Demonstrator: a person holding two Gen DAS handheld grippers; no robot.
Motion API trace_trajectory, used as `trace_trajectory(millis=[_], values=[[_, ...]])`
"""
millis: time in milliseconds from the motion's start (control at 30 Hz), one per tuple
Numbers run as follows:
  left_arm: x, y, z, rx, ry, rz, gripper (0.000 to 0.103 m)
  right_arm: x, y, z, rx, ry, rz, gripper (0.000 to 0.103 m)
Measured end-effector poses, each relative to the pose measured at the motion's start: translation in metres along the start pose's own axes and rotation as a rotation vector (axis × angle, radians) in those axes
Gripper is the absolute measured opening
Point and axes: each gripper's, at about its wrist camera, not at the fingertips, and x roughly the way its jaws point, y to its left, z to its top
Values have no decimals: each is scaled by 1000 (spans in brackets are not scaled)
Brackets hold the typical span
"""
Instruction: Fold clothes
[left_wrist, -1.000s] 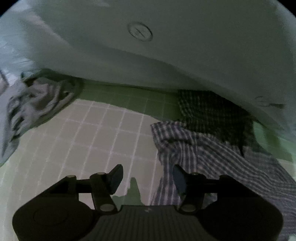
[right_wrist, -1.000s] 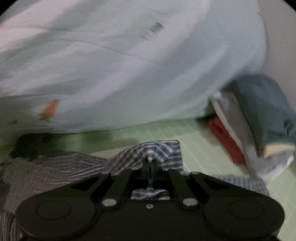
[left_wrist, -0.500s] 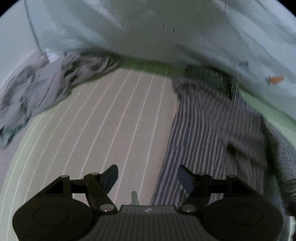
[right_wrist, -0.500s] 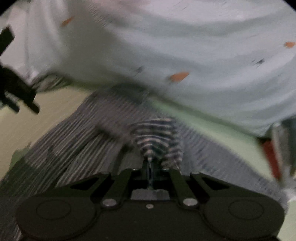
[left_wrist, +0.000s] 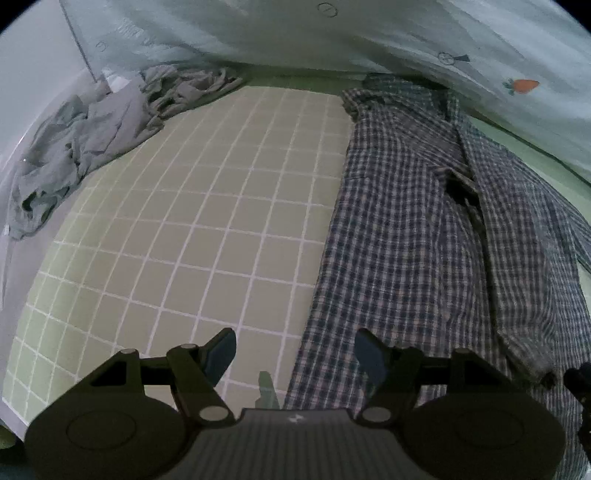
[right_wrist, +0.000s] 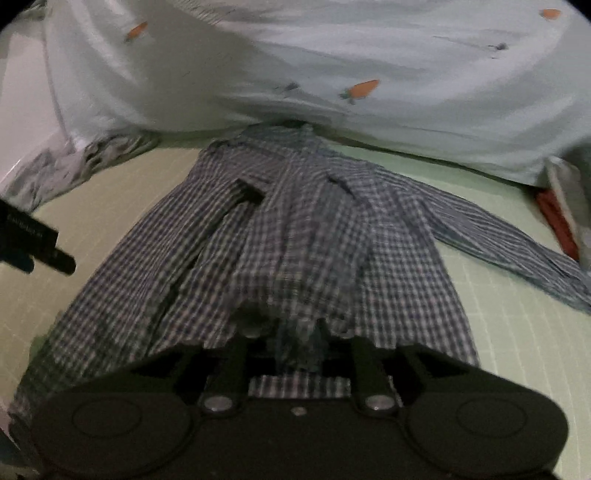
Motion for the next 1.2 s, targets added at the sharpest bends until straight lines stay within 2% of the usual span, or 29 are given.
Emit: trace_trajectory(millis=[67, 100, 133, 167, 200, 233, 300, 500, 700, 933, 1000, 1067, 1100, 1133, 1200], values=[[0, -1, 1, 0, -3, -19, 73, -8, -1, -1, 18, -2, -27, 34], [1, -3, 1, 7, -2, -29, 74, -11, -2, -1, 22, -1, -50, 46], [1, -6, 0, 16, 2, -40, 74, -14, -4, -3, 25, 3, -75, 62], [1, -8, 0, 26, 6, -50, 76, -17, -7, -5, 33, 9, -104, 71], [2, -11, 0, 35, 10, -61, 77, -20, -10, -6, 45, 17, -127, 87], [2, -14, -2, 41, 11, -68, 77, -21, -13, -8, 58, 25, -145, 96], [2, -21, -4, 46, 12, -85, 77, -23, -21, -11, 83, 39, -177, 101], [5, -59, -7, 52, 14, -137, 77, -9, -52, -22, 114, 91, -221, 103], [12, -113, -5, 19, 17, -191, 77, 9, -109, -22, 115, 110, -217, 103], [31, -160, -22, -38, 93, -245, 75, 21, -166, -29, 102, 119, -190, 103], [32, -168, -26, -48, 106, -242, 69, 22, -177, -31, 104, 122, -190, 103], [33, -172, -28, -52, 121, -231, 40, 22, -186, -36, 108, 130, -188, 103], [32, -173, -30, -55, 126, -221, 31, 22, -189, -38, 112, 133, -187, 103], [31, -172, -31, -59, 130, -209, 14, 23, -192, -40, 114, 136, -185, 103], [27, -169, -32, -66, 124, -212, 9, 24, -199, -42, 119, 141, -182, 103]])
